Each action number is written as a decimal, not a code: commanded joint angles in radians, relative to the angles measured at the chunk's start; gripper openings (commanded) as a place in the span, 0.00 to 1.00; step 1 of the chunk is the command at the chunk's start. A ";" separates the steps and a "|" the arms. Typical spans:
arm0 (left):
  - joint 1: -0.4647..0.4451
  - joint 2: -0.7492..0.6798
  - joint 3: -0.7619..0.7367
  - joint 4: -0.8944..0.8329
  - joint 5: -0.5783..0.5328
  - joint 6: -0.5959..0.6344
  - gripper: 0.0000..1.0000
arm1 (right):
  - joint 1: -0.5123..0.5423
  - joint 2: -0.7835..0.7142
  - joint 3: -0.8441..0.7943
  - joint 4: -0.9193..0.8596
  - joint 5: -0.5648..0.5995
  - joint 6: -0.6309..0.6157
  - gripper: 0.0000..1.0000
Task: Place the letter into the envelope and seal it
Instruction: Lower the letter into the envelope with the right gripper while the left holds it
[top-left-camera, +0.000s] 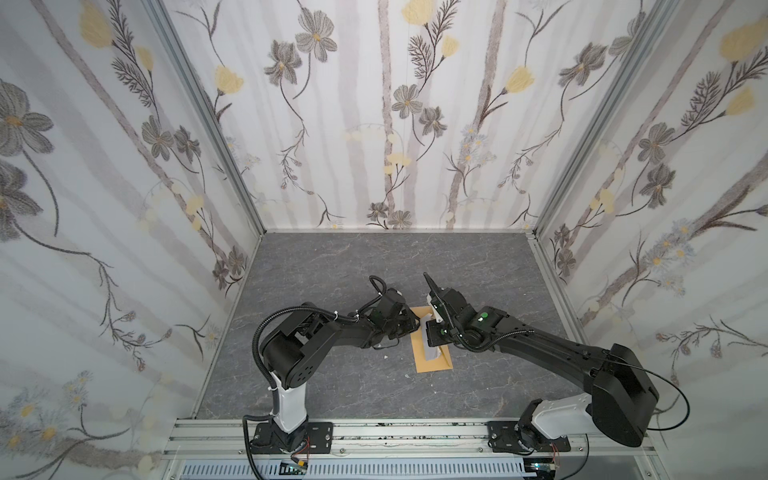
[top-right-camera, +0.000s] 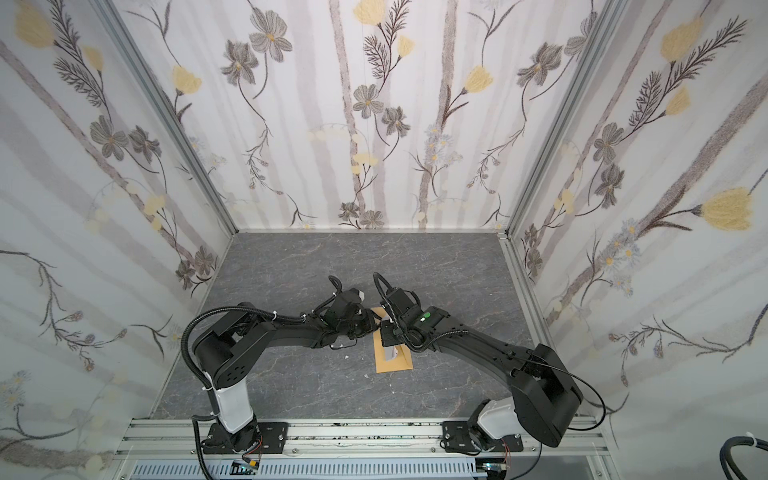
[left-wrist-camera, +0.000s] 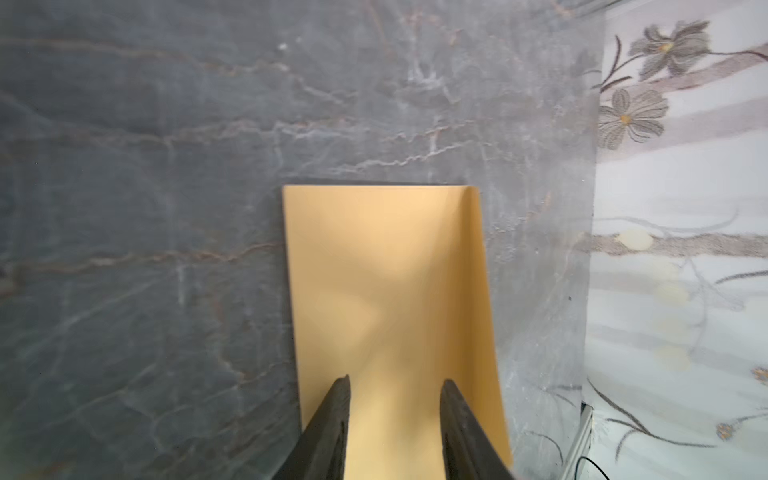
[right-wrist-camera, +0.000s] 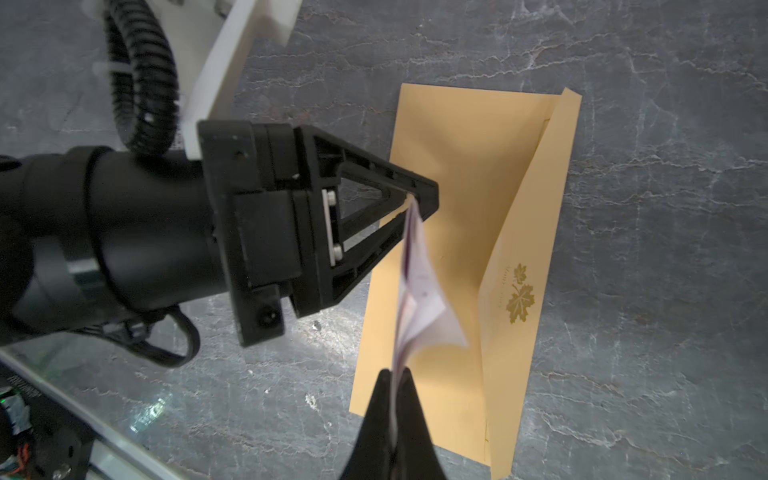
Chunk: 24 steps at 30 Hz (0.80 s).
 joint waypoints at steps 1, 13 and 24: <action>-0.003 0.033 -0.005 0.008 -0.035 -0.034 0.38 | 0.003 0.016 0.011 -0.017 0.085 0.024 0.00; -0.002 0.045 -0.026 0.007 -0.024 -0.023 0.35 | -0.019 0.061 0.060 -0.130 0.251 -0.001 0.00; -0.002 0.049 -0.025 0.005 -0.020 -0.016 0.34 | -0.111 0.056 0.040 -0.118 0.179 -0.068 0.00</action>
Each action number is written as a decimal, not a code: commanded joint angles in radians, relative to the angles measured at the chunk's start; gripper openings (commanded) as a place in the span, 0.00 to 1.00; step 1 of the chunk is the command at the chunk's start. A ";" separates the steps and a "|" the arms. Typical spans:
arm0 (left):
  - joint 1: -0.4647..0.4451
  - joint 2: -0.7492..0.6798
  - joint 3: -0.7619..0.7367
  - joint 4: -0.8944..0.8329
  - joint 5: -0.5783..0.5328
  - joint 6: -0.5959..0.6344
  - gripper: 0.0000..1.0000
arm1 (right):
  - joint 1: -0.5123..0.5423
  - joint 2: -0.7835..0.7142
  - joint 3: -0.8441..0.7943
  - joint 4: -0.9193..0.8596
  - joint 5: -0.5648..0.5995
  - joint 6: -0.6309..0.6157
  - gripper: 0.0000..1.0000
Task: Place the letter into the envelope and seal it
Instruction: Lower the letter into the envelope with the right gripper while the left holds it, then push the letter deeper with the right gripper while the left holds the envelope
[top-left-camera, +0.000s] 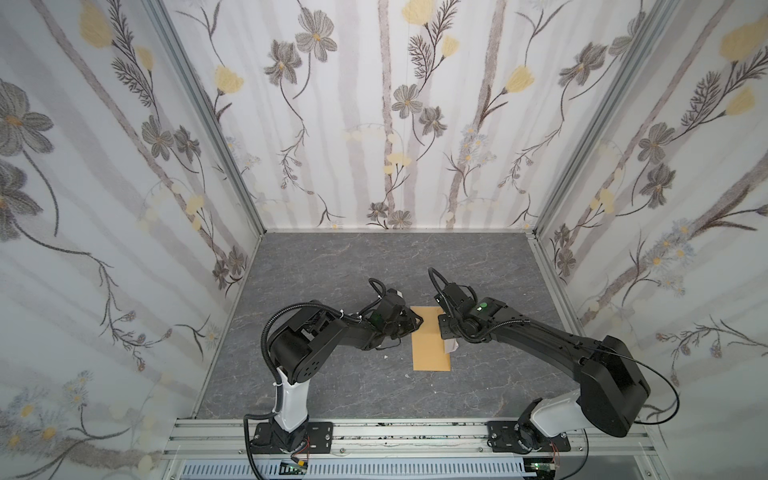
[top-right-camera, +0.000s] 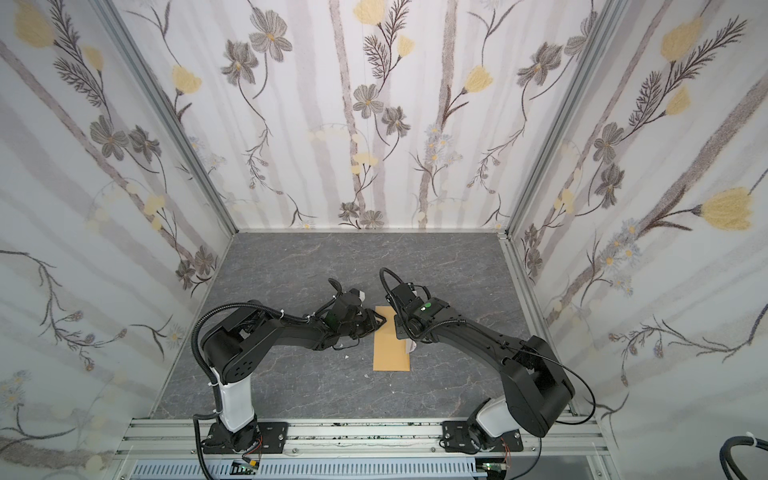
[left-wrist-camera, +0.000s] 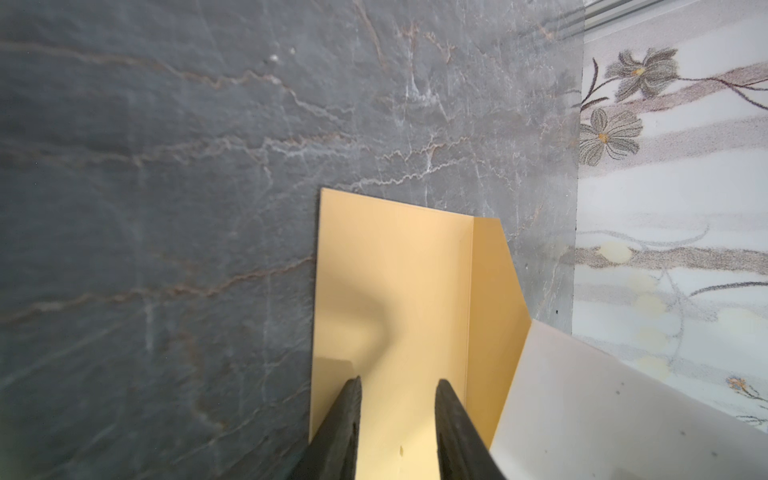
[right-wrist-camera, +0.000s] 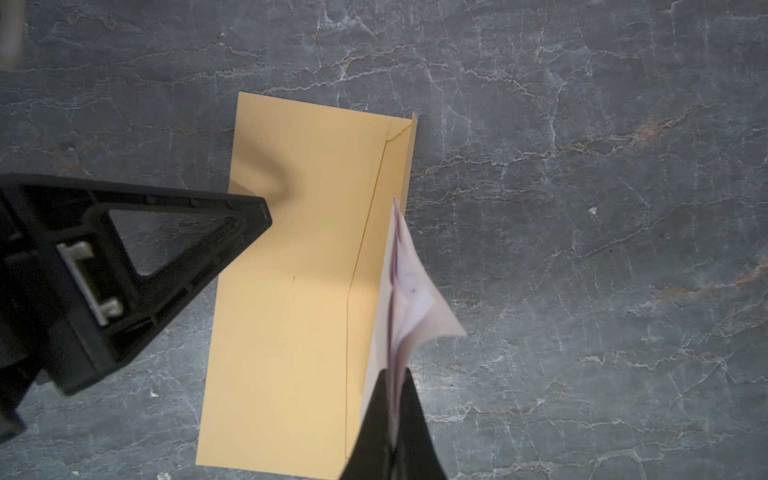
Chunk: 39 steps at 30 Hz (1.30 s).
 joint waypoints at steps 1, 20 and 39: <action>0.001 0.013 -0.006 -0.108 -0.011 0.003 0.34 | -0.024 0.009 -0.010 0.025 -0.028 -0.031 0.00; 0.020 -0.046 -0.017 -0.106 0.027 0.026 0.40 | -0.116 0.098 -0.060 0.135 -0.131 -0.142 0.00; 0.055 -0.043 -0.085 -0.128 0.071 0.048 0.44 | -0.142 0.086 -0.070 0.191 -0.143 -0.156 0.00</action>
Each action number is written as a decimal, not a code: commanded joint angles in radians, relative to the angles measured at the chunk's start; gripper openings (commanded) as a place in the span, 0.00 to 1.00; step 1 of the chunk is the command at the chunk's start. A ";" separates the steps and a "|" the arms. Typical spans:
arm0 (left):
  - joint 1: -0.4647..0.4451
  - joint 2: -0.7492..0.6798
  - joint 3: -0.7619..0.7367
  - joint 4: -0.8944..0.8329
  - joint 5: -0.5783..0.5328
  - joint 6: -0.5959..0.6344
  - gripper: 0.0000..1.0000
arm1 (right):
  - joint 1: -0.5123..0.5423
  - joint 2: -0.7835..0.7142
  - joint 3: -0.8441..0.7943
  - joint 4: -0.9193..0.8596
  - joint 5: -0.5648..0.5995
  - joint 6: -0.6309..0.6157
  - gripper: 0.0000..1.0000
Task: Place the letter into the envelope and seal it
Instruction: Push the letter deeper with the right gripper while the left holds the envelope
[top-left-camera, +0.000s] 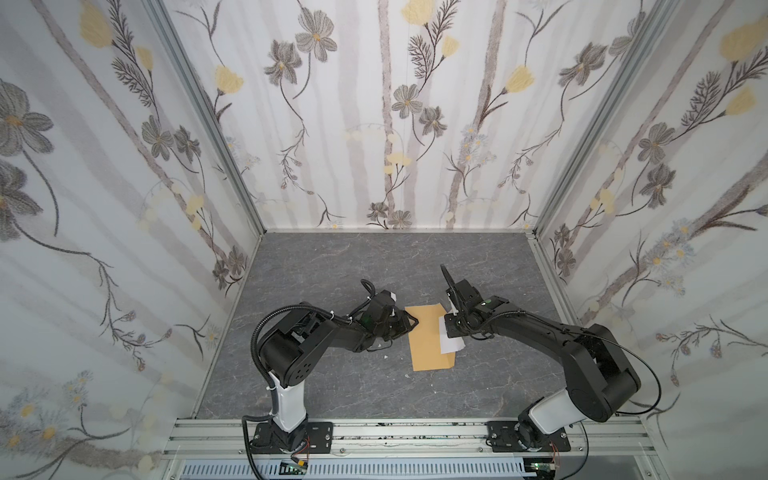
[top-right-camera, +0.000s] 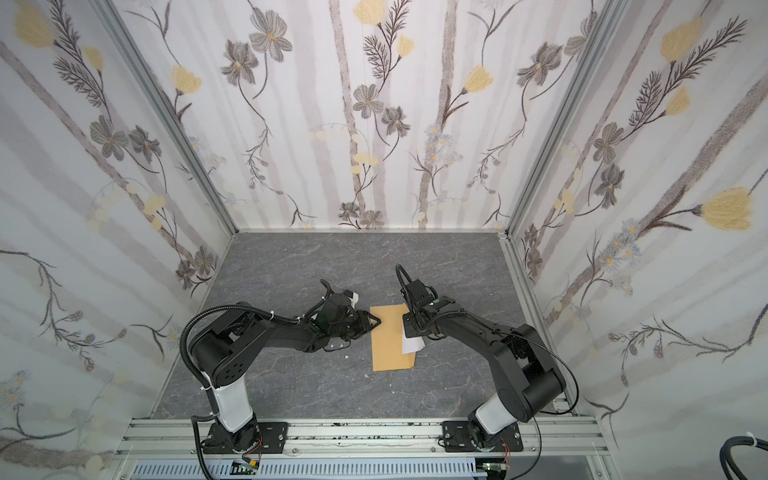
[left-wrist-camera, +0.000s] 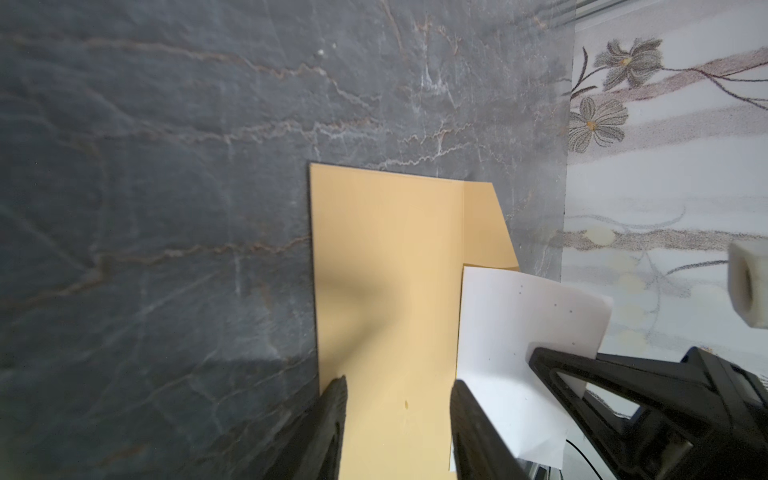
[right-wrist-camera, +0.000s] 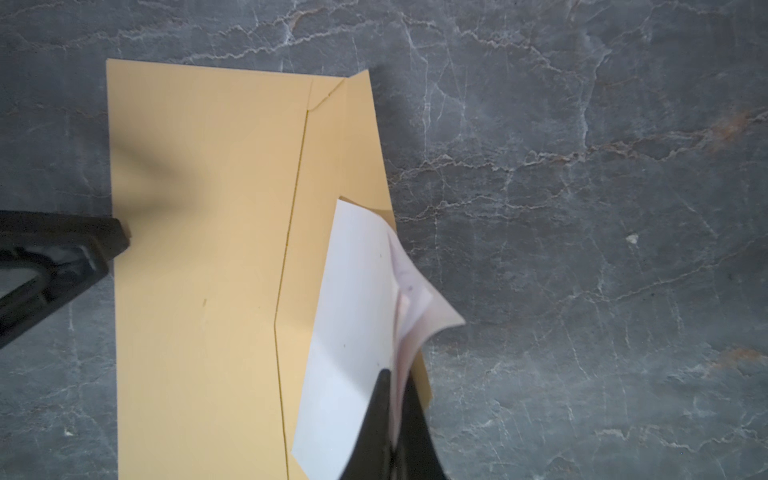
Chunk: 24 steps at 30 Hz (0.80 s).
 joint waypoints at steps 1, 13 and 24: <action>-0.001 0.019 0.001 -0.140 -0.022 0.018 0.44 | -0.001 0.014 -0.001 0.062 -0.018 -0.009 0.00; -0.012 0.046 0.020 -0.140 -0.012 0.009 0.43 | 0.004 0.068 -0.018 0.132 -0.109 0.014 0.00; -0.019 0.036 0.012 -0.139 -0.003 -0.006 0.42 | 0.002 0.098 -0.059 0.231 -0.178 0.060 0.00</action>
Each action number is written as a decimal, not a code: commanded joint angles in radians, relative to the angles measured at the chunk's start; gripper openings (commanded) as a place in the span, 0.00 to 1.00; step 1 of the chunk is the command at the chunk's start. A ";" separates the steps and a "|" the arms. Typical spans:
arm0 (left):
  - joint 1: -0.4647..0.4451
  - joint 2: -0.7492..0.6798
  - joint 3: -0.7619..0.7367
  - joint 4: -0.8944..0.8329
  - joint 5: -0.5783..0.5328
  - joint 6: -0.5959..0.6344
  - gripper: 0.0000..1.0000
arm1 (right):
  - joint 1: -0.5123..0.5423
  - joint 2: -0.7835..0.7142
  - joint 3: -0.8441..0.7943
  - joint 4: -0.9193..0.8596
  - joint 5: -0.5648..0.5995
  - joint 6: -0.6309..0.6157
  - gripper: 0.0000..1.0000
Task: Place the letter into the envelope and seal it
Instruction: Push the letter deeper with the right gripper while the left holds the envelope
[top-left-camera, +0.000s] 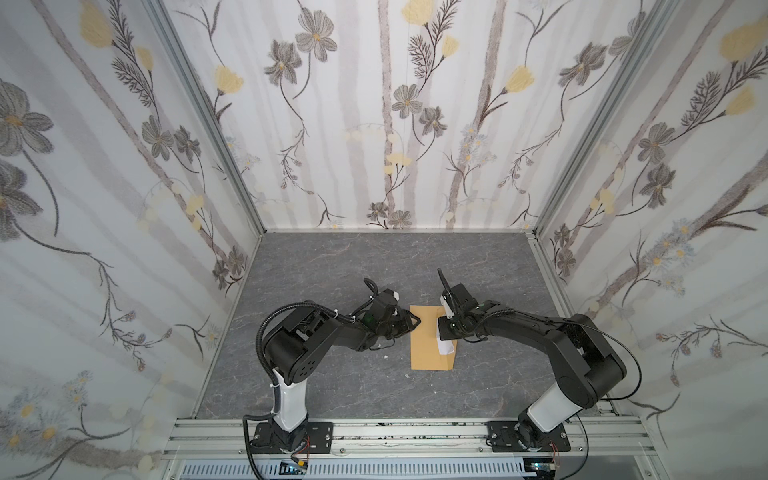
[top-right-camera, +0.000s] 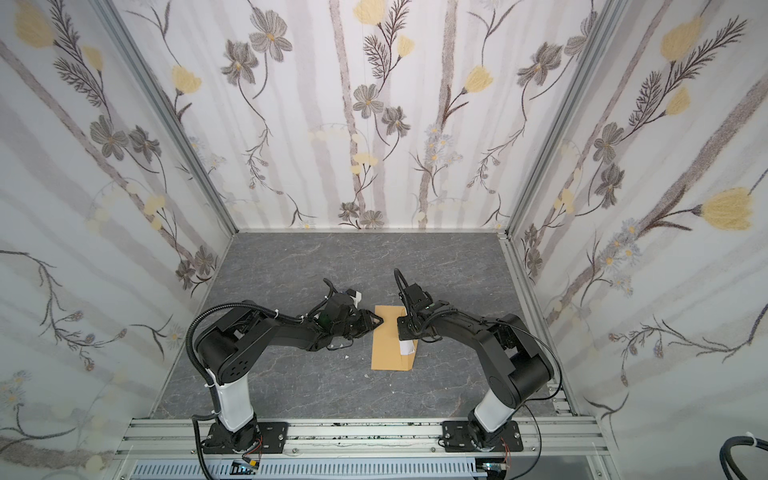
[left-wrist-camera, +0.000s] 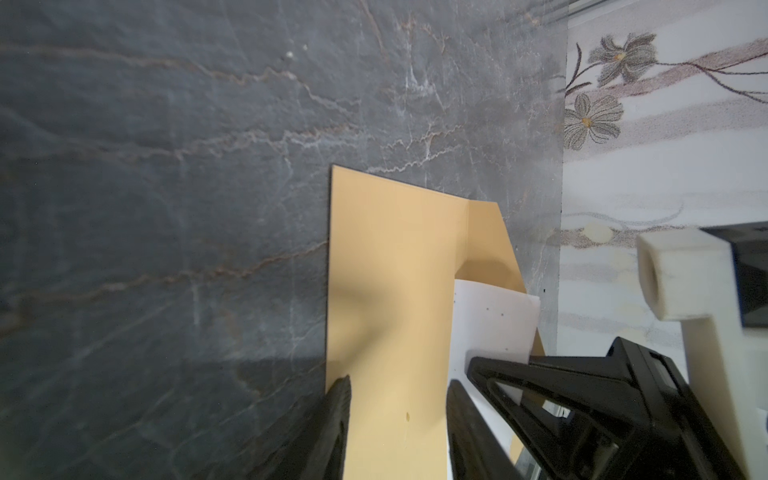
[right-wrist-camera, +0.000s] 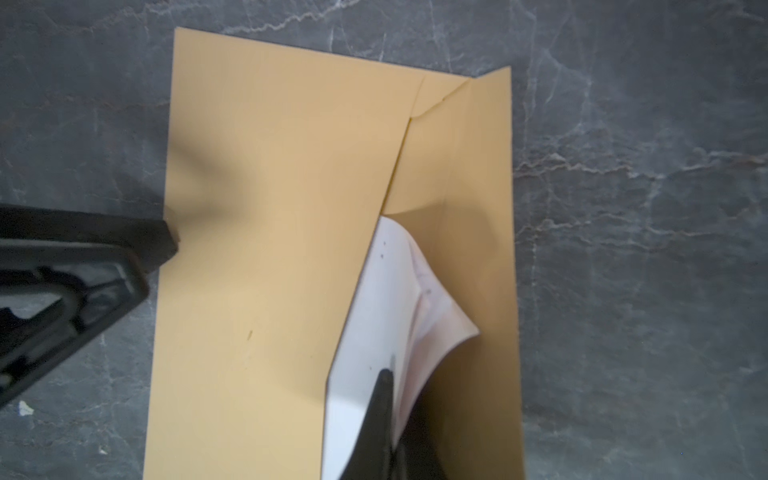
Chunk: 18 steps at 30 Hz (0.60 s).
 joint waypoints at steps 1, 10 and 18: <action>-0.006 0.003 -0.011 -0.160 -0.004 -0.009 0.42 | 0.000 0.004 -0.010 0.067 -0.038 0.028 0.00; -0.007 0.001 -0.018 -0.159 -0.019 -0.023 0.42 | -0.014 -0.024 -0.030 0.077 -0.046 0.038 0.23; -0.007 -0.001 -0.018 -0.160 -0.020 -0.024 0.41 | -0.022 -0.069 -0.023 0.011 0.009 0.029 0.48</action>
